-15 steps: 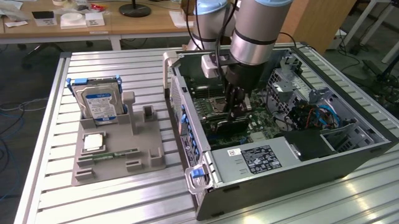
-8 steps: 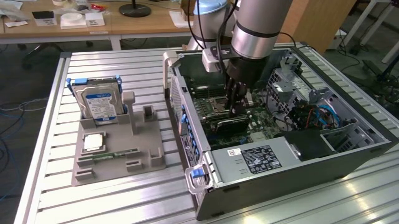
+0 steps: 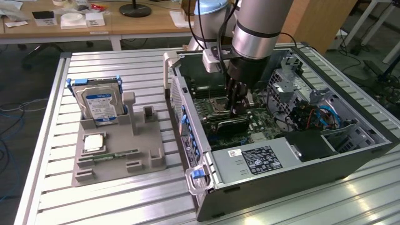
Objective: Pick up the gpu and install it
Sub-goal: 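Press down on the gpu until it lock into place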
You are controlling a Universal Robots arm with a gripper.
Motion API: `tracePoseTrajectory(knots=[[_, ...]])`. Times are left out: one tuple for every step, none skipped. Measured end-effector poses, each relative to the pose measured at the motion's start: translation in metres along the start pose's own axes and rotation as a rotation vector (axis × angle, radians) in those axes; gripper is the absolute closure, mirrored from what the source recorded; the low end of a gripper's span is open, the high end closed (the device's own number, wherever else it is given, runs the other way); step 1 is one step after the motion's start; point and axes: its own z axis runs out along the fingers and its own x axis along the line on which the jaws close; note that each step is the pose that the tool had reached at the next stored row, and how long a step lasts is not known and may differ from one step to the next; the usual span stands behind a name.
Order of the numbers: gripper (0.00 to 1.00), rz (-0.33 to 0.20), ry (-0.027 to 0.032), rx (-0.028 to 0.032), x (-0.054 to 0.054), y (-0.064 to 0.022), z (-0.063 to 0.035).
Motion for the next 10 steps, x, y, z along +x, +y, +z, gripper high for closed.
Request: tracePoseTrajectory(knots=[[0.66, 0.0, 0.0, 0.0, 0.0, 0.0, 0.0], [0.66, 0.0, 0.0, 0.0, 0.0, 0.0, 0.0], [0.66, 0.0, -0.0001, 0.0, 0.0, 0.0, 0.0], [0.66, 0.0, 0.0, 0.0, 0.0, 0.0, 0.0], [0.67, 0.0, 0.0, 0.0, 0.0, 0.0, 0.0], [0.67, 0.0, 0.0, 0.0, 0.0, 0.0, 0.0], [0.74, 0.0, 0.0, 0.0, 0.0, 0.0, 0.0], [0.74, 0.0, 0.0, 0.0, 0.0, 0.0, 0.0], [0.8, 0.0, 0.0, 0.0, 0.0, 0.0, 0.0], [0.86, 0.0, 0.0, 0.0, 0.0, 0.0, 0.0]])
